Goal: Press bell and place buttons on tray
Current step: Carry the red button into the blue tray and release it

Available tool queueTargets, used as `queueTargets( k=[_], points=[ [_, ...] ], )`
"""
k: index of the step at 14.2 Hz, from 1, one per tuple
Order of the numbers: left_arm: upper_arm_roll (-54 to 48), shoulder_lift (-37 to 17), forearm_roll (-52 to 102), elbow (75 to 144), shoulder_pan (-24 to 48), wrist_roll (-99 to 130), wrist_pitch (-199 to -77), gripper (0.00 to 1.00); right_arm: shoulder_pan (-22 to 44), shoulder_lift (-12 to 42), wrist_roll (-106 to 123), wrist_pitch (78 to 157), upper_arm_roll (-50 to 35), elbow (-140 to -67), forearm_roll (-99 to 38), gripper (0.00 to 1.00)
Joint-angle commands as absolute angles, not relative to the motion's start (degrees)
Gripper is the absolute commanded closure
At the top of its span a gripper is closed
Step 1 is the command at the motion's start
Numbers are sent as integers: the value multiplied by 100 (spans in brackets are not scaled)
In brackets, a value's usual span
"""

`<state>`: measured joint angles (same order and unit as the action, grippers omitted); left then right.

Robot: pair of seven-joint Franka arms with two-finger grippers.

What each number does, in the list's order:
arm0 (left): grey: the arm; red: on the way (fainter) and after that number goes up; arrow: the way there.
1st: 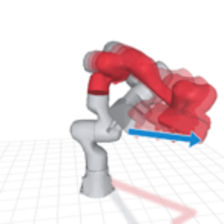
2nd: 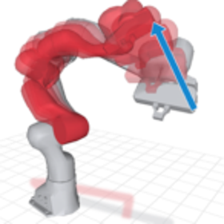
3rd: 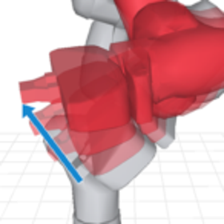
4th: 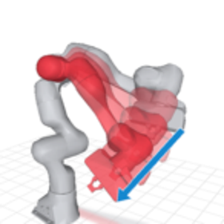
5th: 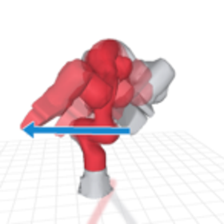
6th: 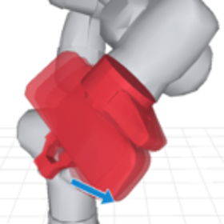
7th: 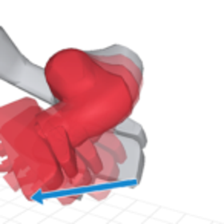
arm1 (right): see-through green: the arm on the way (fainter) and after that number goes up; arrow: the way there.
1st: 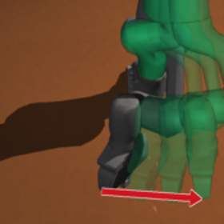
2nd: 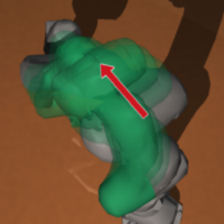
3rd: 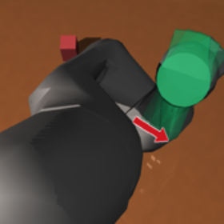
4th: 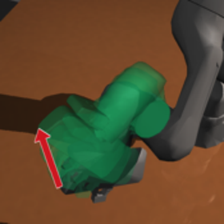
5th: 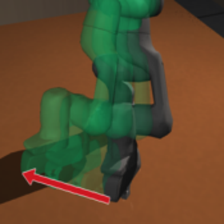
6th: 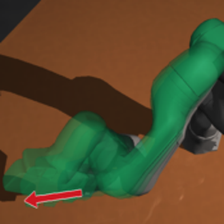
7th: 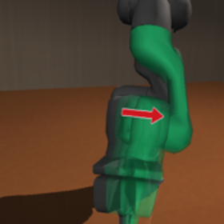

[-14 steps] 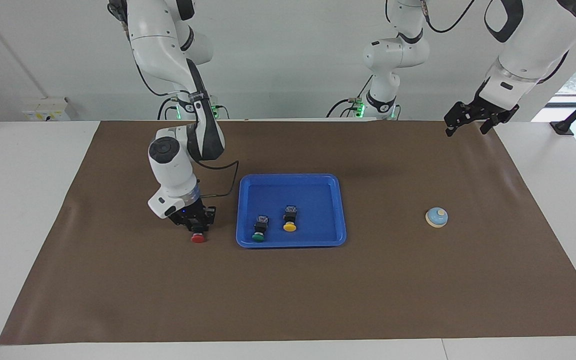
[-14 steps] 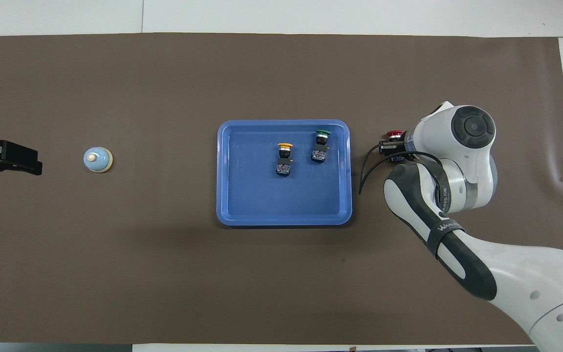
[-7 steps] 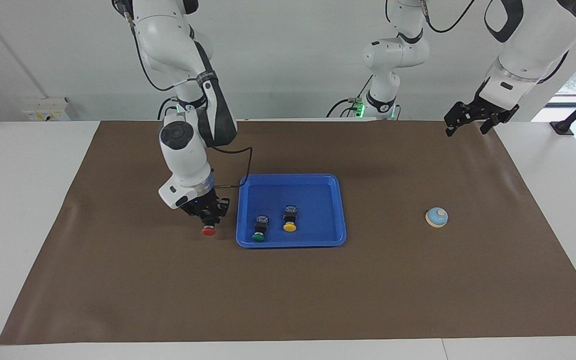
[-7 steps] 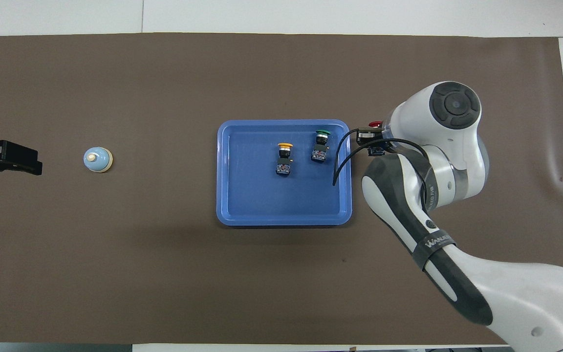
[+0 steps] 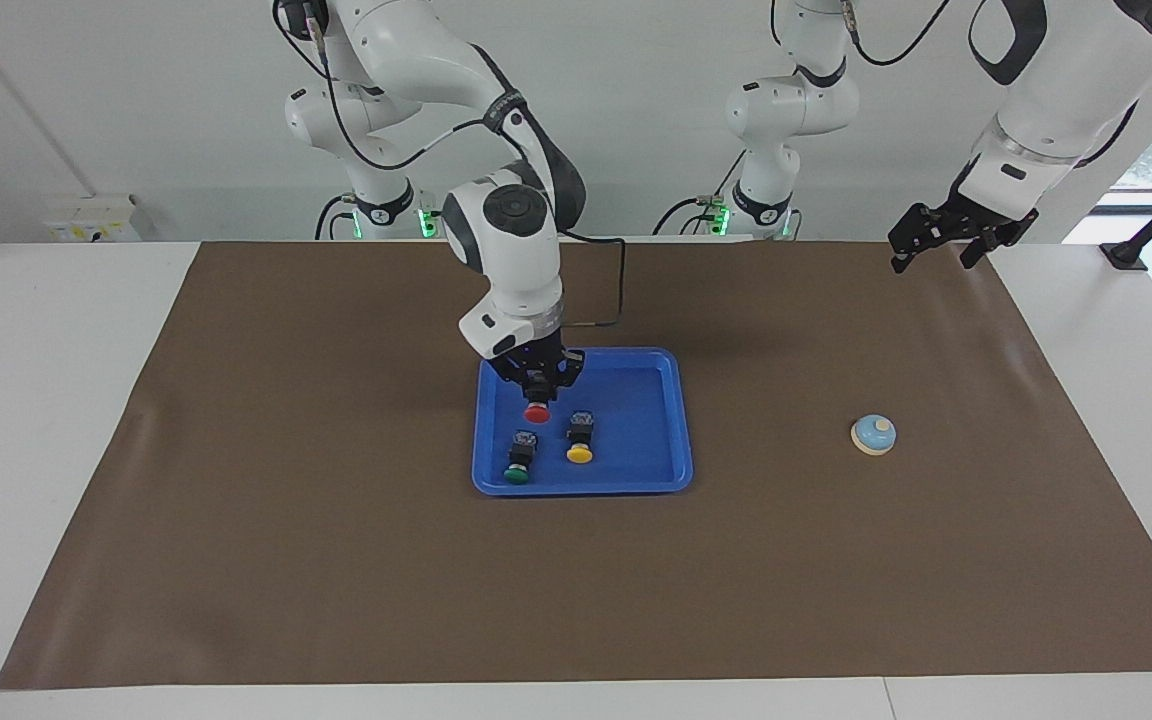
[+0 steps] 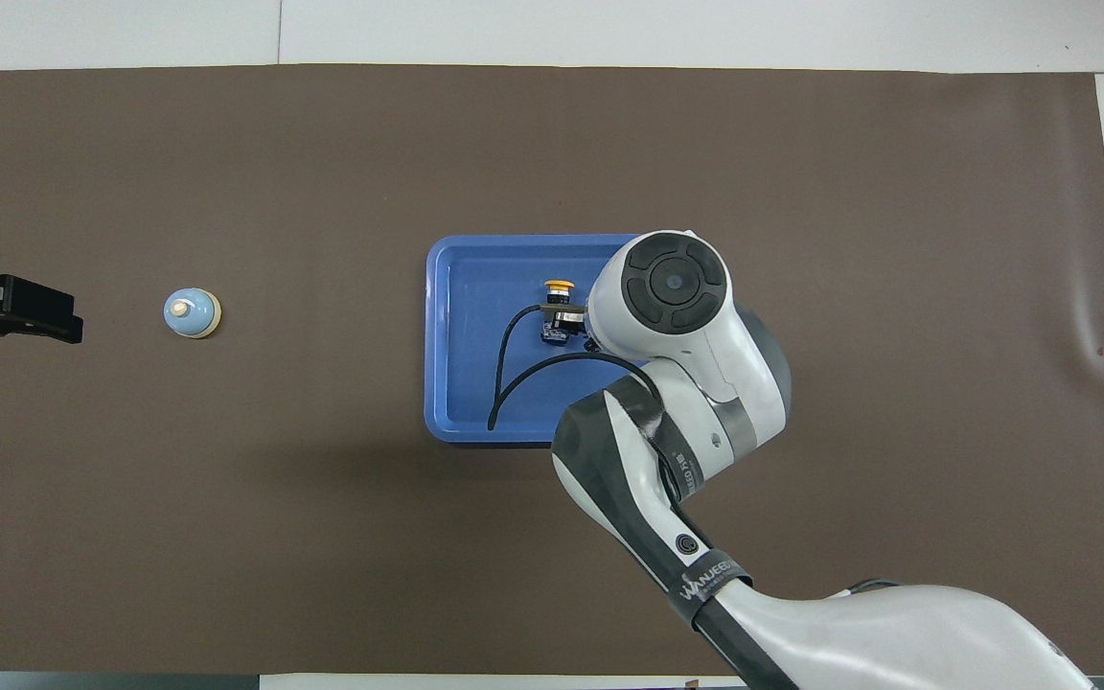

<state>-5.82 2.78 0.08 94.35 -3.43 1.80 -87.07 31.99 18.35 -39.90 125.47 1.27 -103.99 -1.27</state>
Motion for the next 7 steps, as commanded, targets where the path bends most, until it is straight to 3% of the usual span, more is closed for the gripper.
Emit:
queueTargets(
  k=[1, 4, 7],
  points=[
    [-571, 378, -18, 9536, -360, 185, -8745, 0, 3304, 1810, -4121, 12568, 141, -10573, -185, 100],
    [-571, 387, -26, 9536, -360, 185, -8745, 0, 3488, 1819, -4315, 12708, 141, -10705, -185, 98],
    [-571, 387, -18, 9536, -360, 185, -8745, 0, 3542, 1802, -4395, 13155, 141, -11055, -185, 67]
  ],
)
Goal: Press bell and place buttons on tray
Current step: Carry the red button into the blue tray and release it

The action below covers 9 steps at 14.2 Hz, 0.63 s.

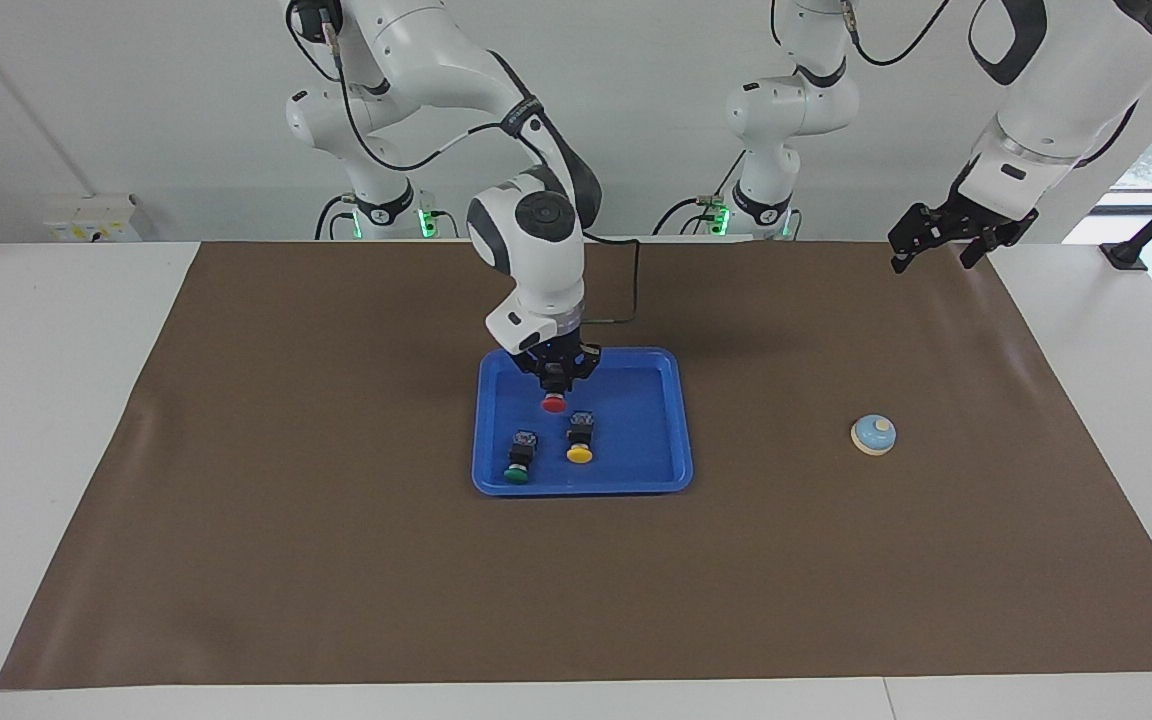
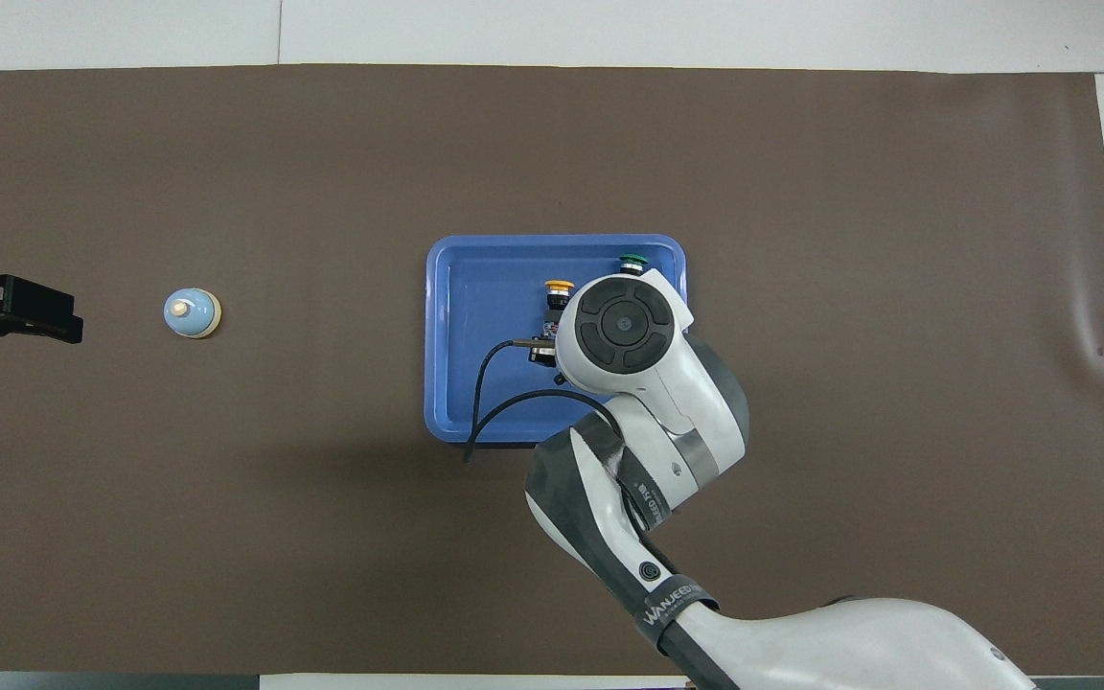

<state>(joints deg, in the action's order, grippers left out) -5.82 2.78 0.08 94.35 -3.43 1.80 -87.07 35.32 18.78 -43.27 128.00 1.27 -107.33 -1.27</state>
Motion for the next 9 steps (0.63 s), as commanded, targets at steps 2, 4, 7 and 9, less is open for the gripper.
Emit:
queueTargets(
  k=[2, 4, 7, 9],
  points=[
    [-571, 387, -18, 9536, -360, 185, -8745, 0, 3463, 1775, -4298, 13333, 141, -11206, -184, 62],
    [-571, 387, -26, 9536, -360, 185, -8745, 0, 3454, 1775, -4228, 13333, 141, -11206, -185, 61],
    [-571, 387, -26, 9536, -360, 185, -8745, 0, 3445, 1784, -4228, 13333, 141, -11197, -184, 0],
    [-571, 387, -18, 9536, -360, 185, -8745, 0, 3384, 1784, -4236, 13289, 141, -11136, -176, 0]
  ],
)
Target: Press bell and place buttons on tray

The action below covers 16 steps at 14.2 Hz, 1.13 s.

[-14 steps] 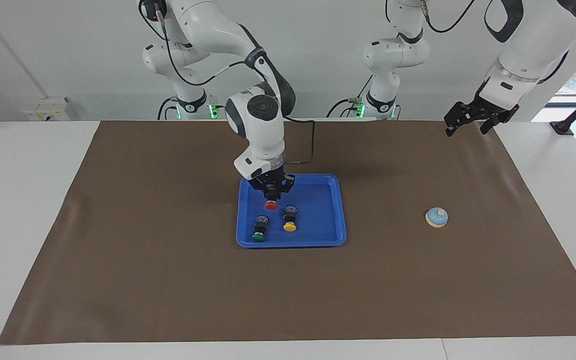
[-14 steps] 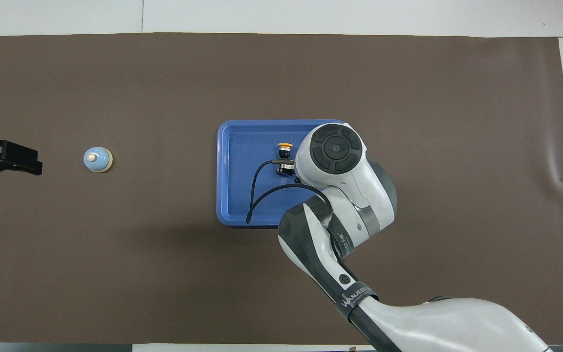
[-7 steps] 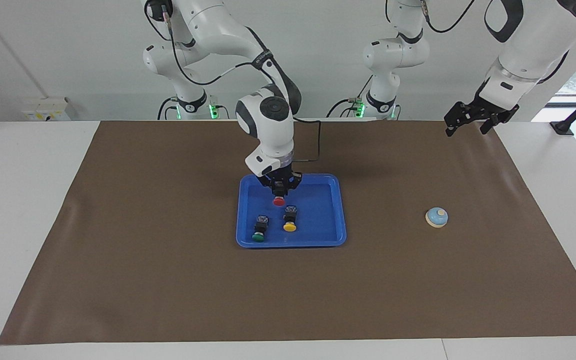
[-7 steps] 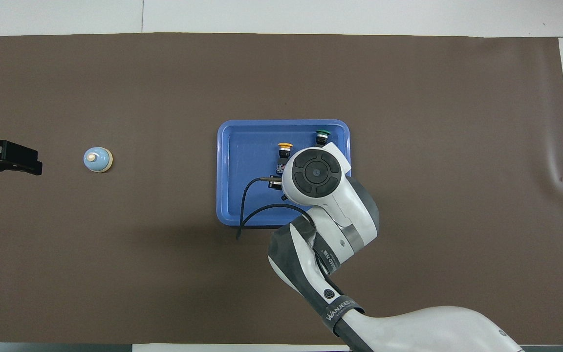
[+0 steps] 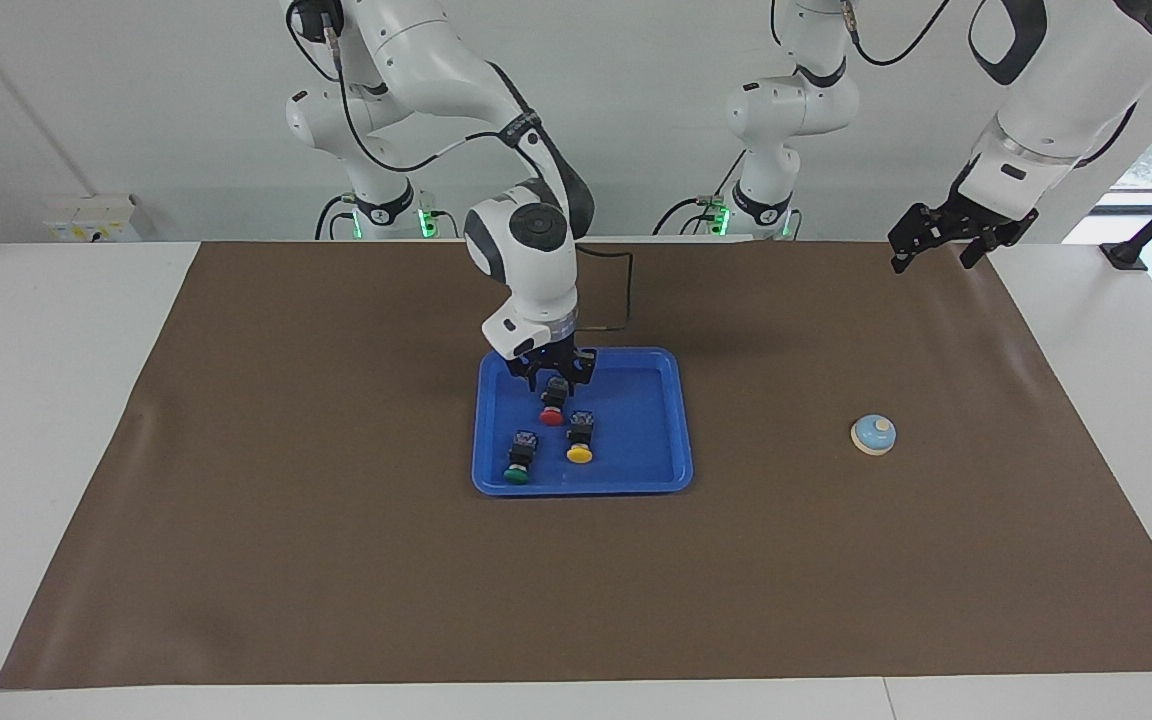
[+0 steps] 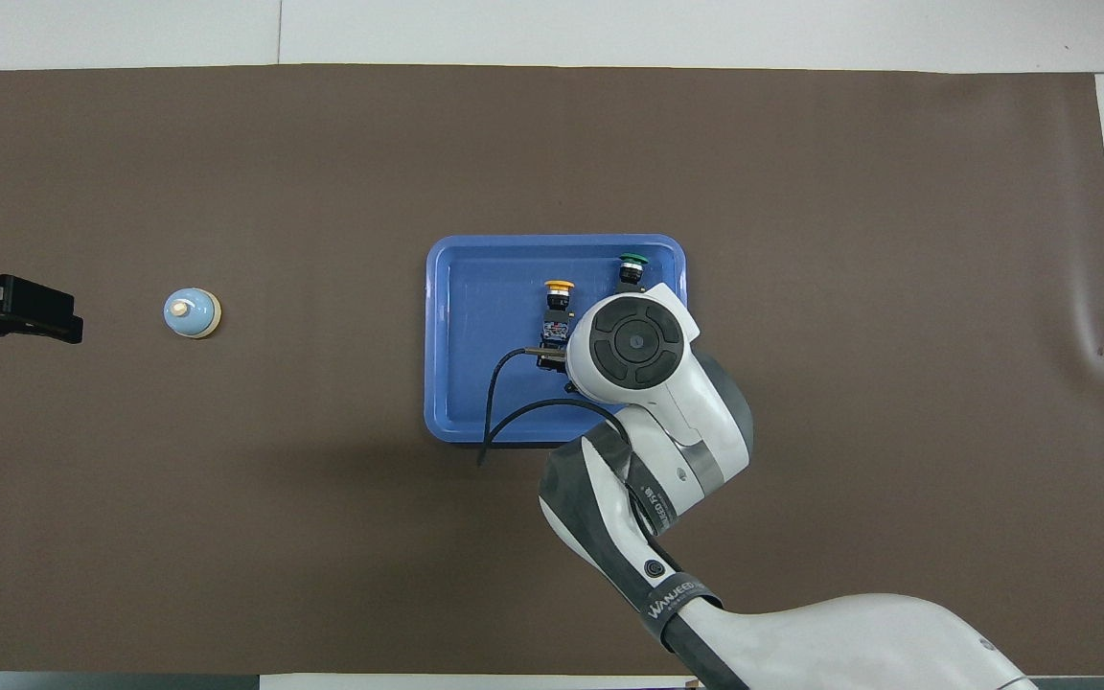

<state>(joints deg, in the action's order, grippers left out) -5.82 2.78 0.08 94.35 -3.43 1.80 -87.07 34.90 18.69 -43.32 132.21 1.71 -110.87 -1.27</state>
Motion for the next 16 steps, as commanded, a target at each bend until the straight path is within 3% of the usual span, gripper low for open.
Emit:
queueTargets(
  k=[1, 3, 6, 11, 13, 16],
  points=[
    [-571, 387, -18, 9536, -360, 185, -8745, 0, 3349, 1767, -4236, 13237, 167, -11084, -176, 0],
    [-571, 387, -18, 9536, -360, 185, -8745, 0, 3122, 1470, -4219, 13009, 193, -10987, -176, 0],
    [-571, 387, -26, 9536, -360, 185, -8745, 0, 2534, 592, -3695, 12335, 202, -10986, -97, 0],
    [-571, 387, -26, 9536, -360, 185, -8745, 0, 891, -815, -769, 10805, 202, -10986, -97, 0],
    [-571, 387, -26, 9536, -360, 185, -8745, 0, 442, -967, -249, 10251, 211, -10707, -97, 0],
    [-571, 387, -18, 9536, -360, 185, -8745, 0, -43, -670, -114, 9591, 211, -9847, -88, 0]
  ],
)
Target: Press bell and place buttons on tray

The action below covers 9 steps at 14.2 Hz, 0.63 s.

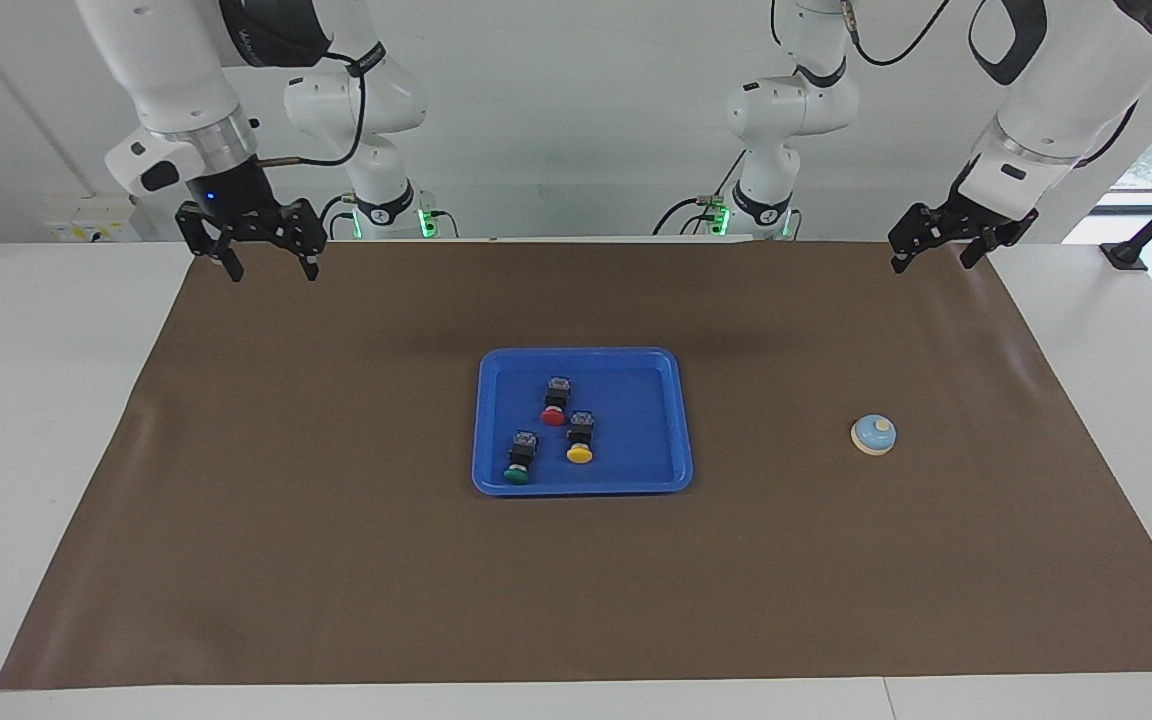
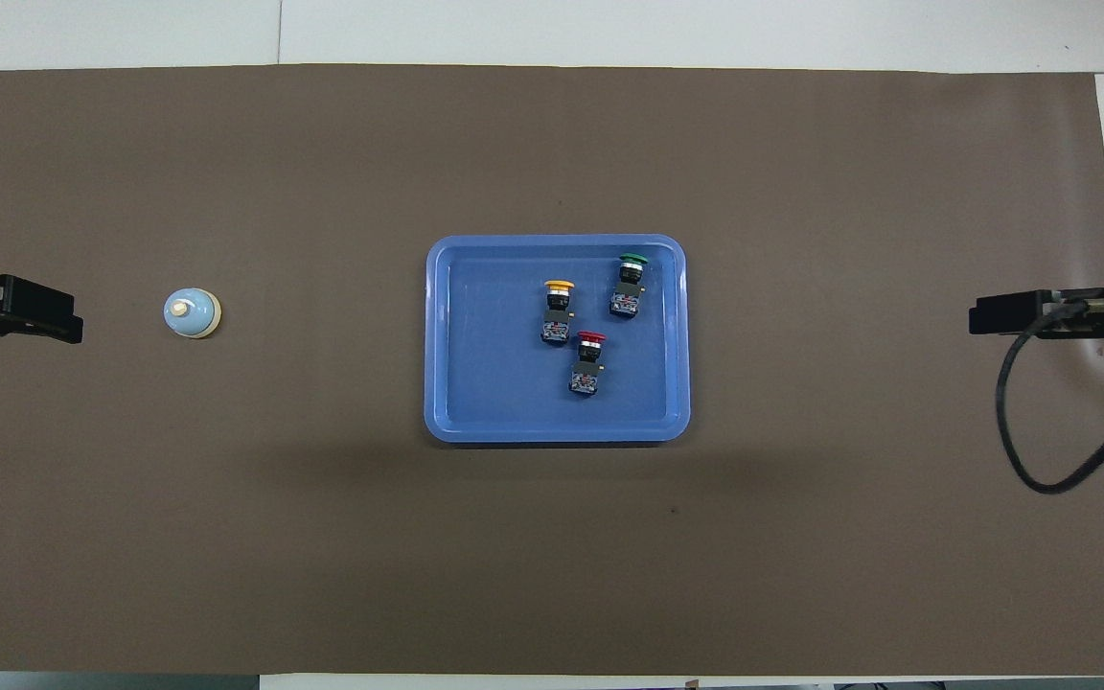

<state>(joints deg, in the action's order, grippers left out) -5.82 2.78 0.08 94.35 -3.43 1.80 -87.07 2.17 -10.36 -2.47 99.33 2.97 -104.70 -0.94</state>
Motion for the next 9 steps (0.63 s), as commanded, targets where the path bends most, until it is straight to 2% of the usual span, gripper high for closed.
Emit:
queueTargets(
  k=[1, 3, 4, 9],
  points=[
    [-571, 378, -18, 9536, -360, 185, -8745, 0, -122, -477, -97, 9276, 211, -9513, -88, 0],
    [-571, 387, -26, 9536, -360, 185, -8745, 0, -184, -212, -97, 8843, 211, -9028, -97, 0],
    [-571, 387, -18, 9536, -360, 185, -8745, 0, -185, -202, -97, 8824, 211, -9026, -88, 0],
    [-571, 387, -26, 9536, -360, 185, -8745, 0, -158, -369, -114, 8824, 211, -9535, -88, 0]
  ],
)
